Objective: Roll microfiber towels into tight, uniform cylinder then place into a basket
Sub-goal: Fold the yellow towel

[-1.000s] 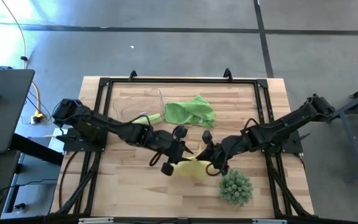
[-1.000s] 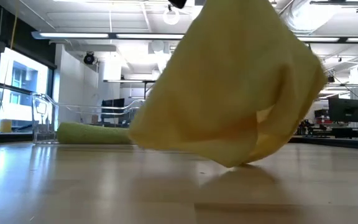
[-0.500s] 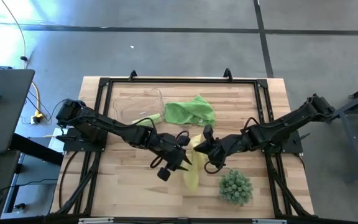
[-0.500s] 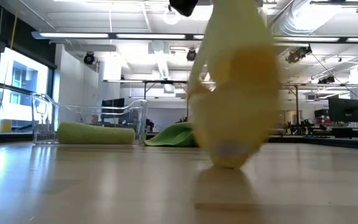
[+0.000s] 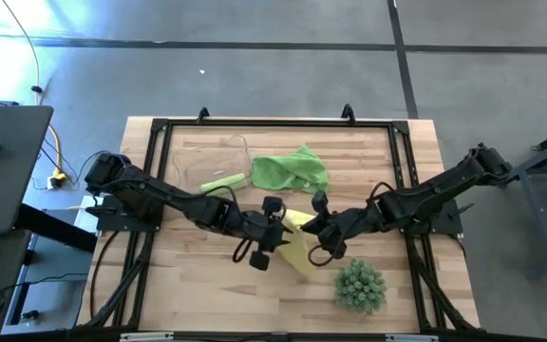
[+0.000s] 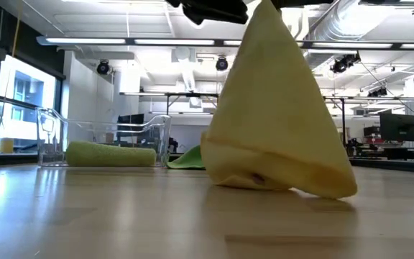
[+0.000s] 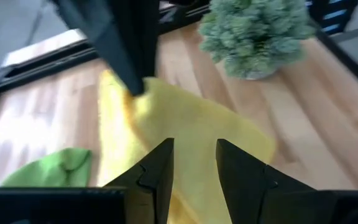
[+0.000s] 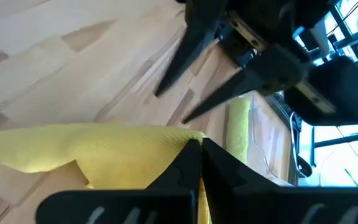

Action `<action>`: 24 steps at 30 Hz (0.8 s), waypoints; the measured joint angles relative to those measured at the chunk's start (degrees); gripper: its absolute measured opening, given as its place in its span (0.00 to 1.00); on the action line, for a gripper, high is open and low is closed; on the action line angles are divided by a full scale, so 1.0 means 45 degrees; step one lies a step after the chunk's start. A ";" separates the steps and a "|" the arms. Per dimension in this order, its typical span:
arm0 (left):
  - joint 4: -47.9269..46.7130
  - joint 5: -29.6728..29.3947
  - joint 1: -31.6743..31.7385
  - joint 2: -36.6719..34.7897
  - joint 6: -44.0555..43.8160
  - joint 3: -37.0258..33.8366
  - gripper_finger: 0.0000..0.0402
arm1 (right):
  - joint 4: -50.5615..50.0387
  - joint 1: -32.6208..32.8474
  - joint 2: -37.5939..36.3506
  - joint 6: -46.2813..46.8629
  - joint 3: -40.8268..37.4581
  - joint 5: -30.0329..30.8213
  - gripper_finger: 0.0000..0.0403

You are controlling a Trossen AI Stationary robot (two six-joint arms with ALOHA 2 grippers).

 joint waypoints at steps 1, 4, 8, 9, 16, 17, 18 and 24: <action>0.0009 -0.0283 -0.0029 0.0000 0.0001 0.0000 0.28 | 0.0005 0.0000 0.0000 -0.0008 0.0000 0.0000 0.00; 0.0017 -0.0765 0.0000 0.0068 0.0136 0.0000 0.28 | 0.0070 0.0000 0.0000 -0.0161 0.0000 -0.0011 0.00; -0.0162 -0.0940 0.0237 0.0162 0.0088 0.0003 0.28 | 0.0121 0.0000 0.0000 -0.0311 -0.0005 -0.0201 0.00; -0.0114 -0.0908 0.0299 0.0155 0.0041 0.0008 0.29 | 0.0130 0.0000 0.0000 -0.0327 -0.0005 -0.0209 0.00; 0.0065 0.2480 0.0805 0.0200 -0.0325 0.0010 0.36 | 0.0142 -0.0005 0.0000 -0.0382 -0.0005 -0.0087 0.00; 0.0199 0.2870 0.0848 0.0283 -0.0359 0.0010 0.37 | 0.0147 -0.0005 0.0000 -0.0384 -0.0005 0.0059 0.00; 0.0296 0.3072 0.0883 0.0341 -0.0382 0.0010 0.37 | 0.0160 -0.0005 0.0000 -0.0384 -0.0005 0.0201 0.00; 0.1366 0.3091 0.0890 0.0899 -0.0453 -0.0005 0.34 | 0.0196 -0.0010 0.0000 -0.0266 -0.0005 0.0314 0.00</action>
